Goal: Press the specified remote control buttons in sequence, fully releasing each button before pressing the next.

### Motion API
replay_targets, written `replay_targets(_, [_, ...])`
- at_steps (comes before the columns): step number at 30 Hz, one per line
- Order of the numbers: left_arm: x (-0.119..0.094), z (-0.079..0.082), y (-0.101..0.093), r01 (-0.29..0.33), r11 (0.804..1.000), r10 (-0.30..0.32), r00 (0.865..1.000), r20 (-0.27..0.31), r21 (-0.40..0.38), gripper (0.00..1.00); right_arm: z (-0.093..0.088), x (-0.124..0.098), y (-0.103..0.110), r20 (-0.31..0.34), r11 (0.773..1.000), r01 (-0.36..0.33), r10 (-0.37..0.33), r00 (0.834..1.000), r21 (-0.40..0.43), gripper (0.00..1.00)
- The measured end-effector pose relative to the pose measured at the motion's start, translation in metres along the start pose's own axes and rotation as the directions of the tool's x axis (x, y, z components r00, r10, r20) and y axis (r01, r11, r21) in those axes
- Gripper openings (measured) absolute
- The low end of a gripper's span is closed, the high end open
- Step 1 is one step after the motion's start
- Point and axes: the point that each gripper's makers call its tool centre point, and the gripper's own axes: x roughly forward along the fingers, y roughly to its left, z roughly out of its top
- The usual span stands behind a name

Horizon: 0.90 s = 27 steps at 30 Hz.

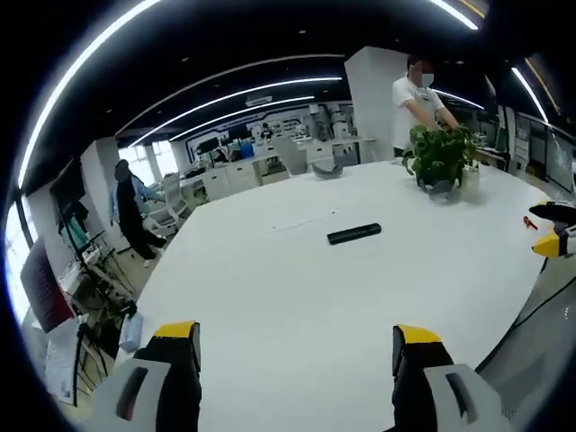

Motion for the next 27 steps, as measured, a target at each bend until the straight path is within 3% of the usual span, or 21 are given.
replay_targets(7, [0.014, 0.026, -0.003, 0.063, 0.994, -0.063, 0.998, 0.001, 0.091, 0.84, -0.001, -0.001, -0.002, -0.01, 1.0, 0.013, -0.013, 1.0, -0.003, 0.91])
replay_targets(14, [0.038, 0.055, -0.007, 0.135, 0.973, -0.136, 0.991, -0.006, 0.187, 0.77, -0.001, -0.002, -0.007, -0.008, 0.999, 0.036, -0.036, 0.999, 0.015, 0.9])
replay_targets(19, [0.061, 0.066, -0.014, 0.193, 0.94, -0.19, 0.981, -0.038, 0.28, 0.74, -0.004, -0.001, -0.008, -0.018, 0.999, 0.042, -0.042, 0.999, 0.016, 0.89])
replay_targets(27, [0.094, 0.071, -0.023, 0.255, 0.902, -0.24, 0.967, -0.087, 0.349, 0.68, -0.008, 0.001, -0.006, -0.045, 0.999, 0.033, -0.033, 0.998, 0.002, 0.87])
